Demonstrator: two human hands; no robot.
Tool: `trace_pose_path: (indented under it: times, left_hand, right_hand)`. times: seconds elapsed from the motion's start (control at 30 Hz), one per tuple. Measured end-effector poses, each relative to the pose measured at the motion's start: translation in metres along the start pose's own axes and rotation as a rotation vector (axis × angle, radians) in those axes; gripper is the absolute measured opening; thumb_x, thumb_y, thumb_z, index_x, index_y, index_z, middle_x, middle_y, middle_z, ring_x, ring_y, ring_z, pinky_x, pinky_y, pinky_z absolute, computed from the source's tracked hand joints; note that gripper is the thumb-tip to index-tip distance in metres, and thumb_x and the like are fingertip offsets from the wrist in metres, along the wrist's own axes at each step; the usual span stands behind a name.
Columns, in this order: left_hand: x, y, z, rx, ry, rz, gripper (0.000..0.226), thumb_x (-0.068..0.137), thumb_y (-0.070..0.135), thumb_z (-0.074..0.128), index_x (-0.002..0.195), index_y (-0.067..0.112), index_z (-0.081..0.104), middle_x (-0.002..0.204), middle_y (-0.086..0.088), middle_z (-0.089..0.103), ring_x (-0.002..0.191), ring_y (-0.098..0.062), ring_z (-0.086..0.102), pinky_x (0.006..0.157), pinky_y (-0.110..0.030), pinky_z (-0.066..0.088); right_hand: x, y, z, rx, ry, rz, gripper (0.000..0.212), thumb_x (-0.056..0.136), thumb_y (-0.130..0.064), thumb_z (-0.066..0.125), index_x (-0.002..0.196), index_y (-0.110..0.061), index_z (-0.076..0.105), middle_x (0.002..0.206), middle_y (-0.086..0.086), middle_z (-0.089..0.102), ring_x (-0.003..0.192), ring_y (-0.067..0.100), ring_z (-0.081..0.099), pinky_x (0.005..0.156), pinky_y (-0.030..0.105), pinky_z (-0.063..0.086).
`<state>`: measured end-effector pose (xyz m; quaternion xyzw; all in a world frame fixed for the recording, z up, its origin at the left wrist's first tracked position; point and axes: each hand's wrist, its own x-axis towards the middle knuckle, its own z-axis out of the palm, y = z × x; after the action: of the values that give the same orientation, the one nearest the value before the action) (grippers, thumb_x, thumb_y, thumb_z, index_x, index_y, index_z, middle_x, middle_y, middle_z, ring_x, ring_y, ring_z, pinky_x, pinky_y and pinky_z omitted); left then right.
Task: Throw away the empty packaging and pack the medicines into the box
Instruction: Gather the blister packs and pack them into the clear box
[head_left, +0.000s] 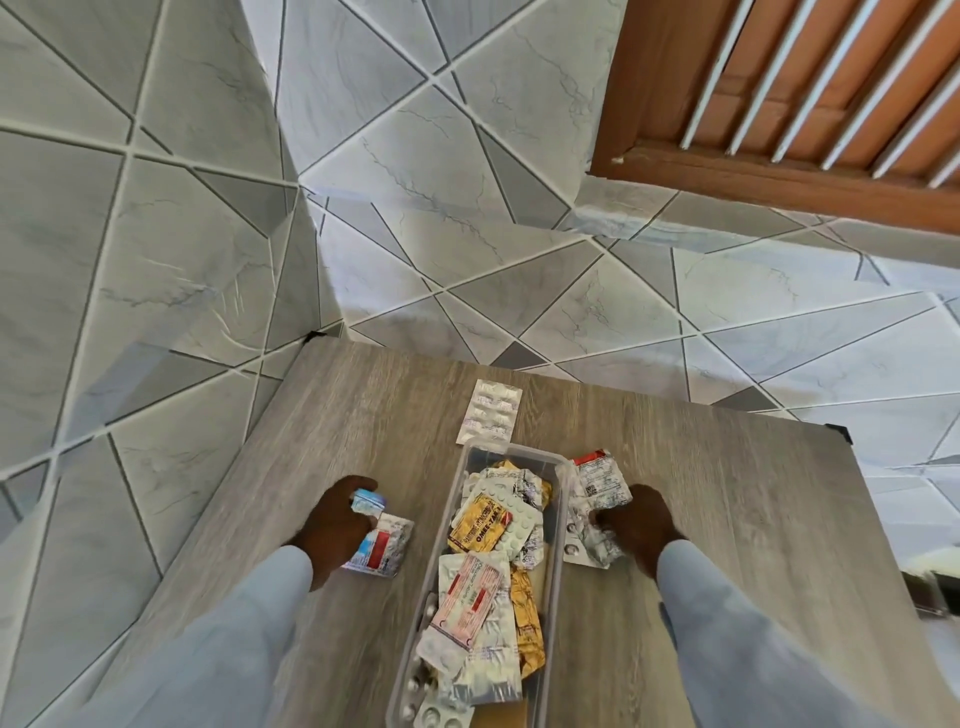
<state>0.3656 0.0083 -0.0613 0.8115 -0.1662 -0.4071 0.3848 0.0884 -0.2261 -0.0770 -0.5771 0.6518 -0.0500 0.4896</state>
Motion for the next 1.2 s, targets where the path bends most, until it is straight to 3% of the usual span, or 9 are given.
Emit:
trace_pose_path:
  times: [0.1, 0.27, 0.5, 0.63, 0.83, 0.93, 1.03, 1.1, 1.2]
  left_hand:
    - [-0.005, 0.01, -0.006, -0.084, 0.063, 0.026, 0.052, 0.089, -0.012, 0.049, 0.131, 0.018, 0.049, 0.125, -0.016, 0.056, 0.088, -0.025, 0.062, 0.063, -0.027, 0.051]
    - [-0.018, 0.054, 0.0, -0.179, 0.071, 0.101, 0.054, 0.094, 0.0, 0.051, 0.141, 0.025, 0.039, 0.129, -0.006, 0.052, 0.097, -0.023, 0.063, 0.068, -0.029, 0.056]
    - [-0.032, 0.097, 0.058, -0.098, -0.099, 0.232, 0.058, 0.09, -0.004, 0.054, 0.14, 0.024, 0.039, 0.136, -0.012, 0.051, 0.107, -0.026, 0.062, 0.083, -0.036, 0.057]
    - [-0.028, 0.101, 0.085, 0.068, -0.092, 0.253, 0.058, 0.091, -0.002, 0.048, 0.143, 0.021, 0.037, 0.145, -0.009, 0.044, 0.12, -0.025, 0.054, 0.087, -0.026, 0.049]
    - [-0.025, 0.092, 0.093, 0.48, -0.093, 0.413, 0.058, 0.093, 0.014, 0.052, 0.146, 0.023, 0.031, 0.155, -0.003, 0.03, 0.139, -0.022, 0.032, 0.116, -0.034, 0.027]
    - [-0.03, 0.085, 0.089, 0.724, 0.035, 0.552, 0.049, 0.092, 0.024, 0.053, 0.14, 0.028, 0.041, 0.154, 0.003, 0.029, 0.138, -0.022, 0.03, 0.114, -0.038, 0.025]
    - [-0.033, 0.082, 0.083, 1.021, 0.081, 0.625, 0.034, 0.09, 0.026, 0.051, 0.123, 0.026, 0.058, 0.134, 0.003, 0.052, 0.12, -0.024, 0.044, 0.1, -0.039, 0.034]
    - [-0.032, 0.079, 0.08, 1.045, 0.041, 0.596, 0.028, 0.09, 0.029, 0.05, 0.114, 0.027, 0.064, 0.123, 0.003, 0.06, 0.114, -0.022, 0.048, 0.096, -0.039, 0.037]
    - [-0.035, 0.07, 0.075, 0.821, 0.096, 0.582, 0.032, 0.094, 0.027, 0.047, 0.123, 0.025, 0.059, 0.13, 0.001, 0.057, 0.121, -0.022, 0.047, 0.102, -0.036, 0.034]
  right_hand:
    - [-0.02, 0.003, -0.011, 0.191, -0.056, 0.057, 0.01, 0.074, 0.008, 0.066, 0.081, 0.002, 0.071, 0.07, 0.018, 0.07, 0.055, 0.027, 0.066, 0.047, 0.029, 0.05]
    - [-0.038, 0.014, -0.025, 0.358, -0.089, 0.085, 0.014, 0.079, 0.007, 0.063, 0.091, 0.003, 0.069, 0.085, 0.025, 0.073, 0.078, 0.039, 0.071, 0.077, 0.051, 0.058]
    - [-0.065, 0.01, -0.052, 0.557, -0.02, -0.136, 0.018, 0.088, -0.002, 0.061, 0.102, -0.009, 0.069, 0.089, 0.012, 0.077, 0.083, 0.032, 0.073, 0.074, 0.042, 0.057]
    - [-0.086, -0.004, -0.055, 0.631, -0.065, -0.201, 0.022, 0.089, -0.003, 0.059, 0.106, -0.014, 0.069, 0.097, 0.008, 0.077, 0.086, 0.026, 0.074, 0.062, 0.029, 0.056]
    - [-0.107, -0.014, -0.025, 0.645, -0.109, -0.197, 0.028, 0.093, -0.003, 0.049, 0.113, -0.015, 0.065, 0.104, 0.009, 0.075, 0.09, 0.028, 0.073, 0.059, 0.029, 0.056]
    - [-0.108, -0.012, -0.002, 0.568, -0.072, -0.181, 0.025, 0.092, -0.003, 0.051, 0.114, -0.012, 0.06, 0.107, 0.012, 0.073, 0.087, 0.025, 0.073, 0.053, 0.026, 0.054]
    - [-0.112, -0.012, 0.021, 0.512, -0.073, -0.192, 0.024, 0.091, -0.005, 0.057, 0.112, -0.016, 0.055, 0.108, 0.009, 0.071, 0.091, 0.024, 0.072, 0.058, 0.028, 0.055]
    - [-0.116, -0.017, 0.034, 0.467, -0.087, -0.227, 0.027, 0.09, -0.005, 0.06, 0.113, -0.019, 0.053, 0.108, 0.005, 0.069, 0.093, 0.02, 0.07, 0.062, 0.026, 0.055]
    - [-0.119, -0.026, 0.052, 0.395, -0.098, -0.27, 0.036, 0.089, -0.007, 0.061, 0.121, -0.02, 0.05, 0.116, 0.004, 0.067, 0.099, 0.015, 0.067, 0.076, 0.028, 0.057]
